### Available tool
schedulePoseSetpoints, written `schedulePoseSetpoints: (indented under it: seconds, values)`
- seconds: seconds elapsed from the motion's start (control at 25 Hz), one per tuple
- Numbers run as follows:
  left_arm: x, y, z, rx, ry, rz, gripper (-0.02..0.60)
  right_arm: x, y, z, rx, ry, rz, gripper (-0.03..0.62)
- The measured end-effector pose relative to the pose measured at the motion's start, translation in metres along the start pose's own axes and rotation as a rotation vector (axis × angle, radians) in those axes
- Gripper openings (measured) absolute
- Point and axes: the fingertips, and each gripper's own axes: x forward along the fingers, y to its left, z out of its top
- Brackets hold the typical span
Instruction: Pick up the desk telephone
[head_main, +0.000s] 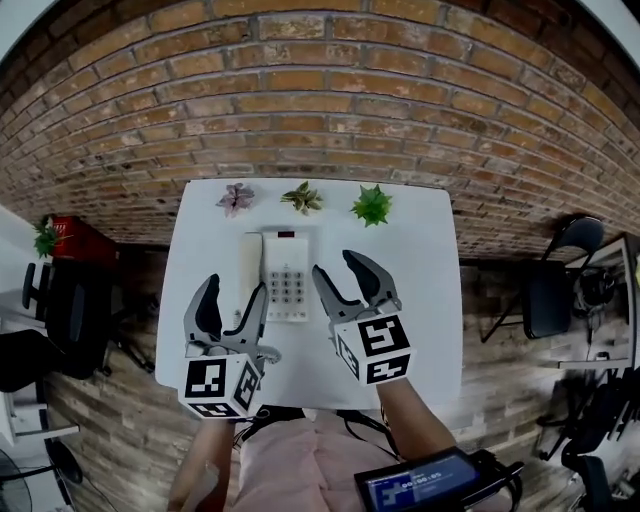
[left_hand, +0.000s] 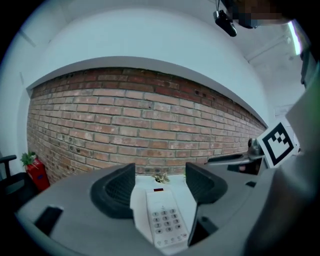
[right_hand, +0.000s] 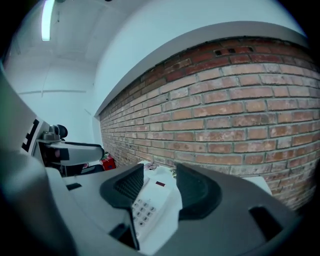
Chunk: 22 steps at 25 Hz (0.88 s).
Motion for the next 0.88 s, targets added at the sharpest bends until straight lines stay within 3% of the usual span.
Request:
schedulePoseSetpoints:
  seconds: [0.52,0.88]
  values:
    - [0.082,0.049,-0.085,-0.134,0.23,-0.133,0.339,0.078,-0.004,-0.072,0.074,0.177,-0.076,0.218]
    - [0.114,0.057,-0.146,-0.23,0.39,-0.182,0.355,0.113,0.001,-0.12,0.191,0.268,-0.051,0.235]
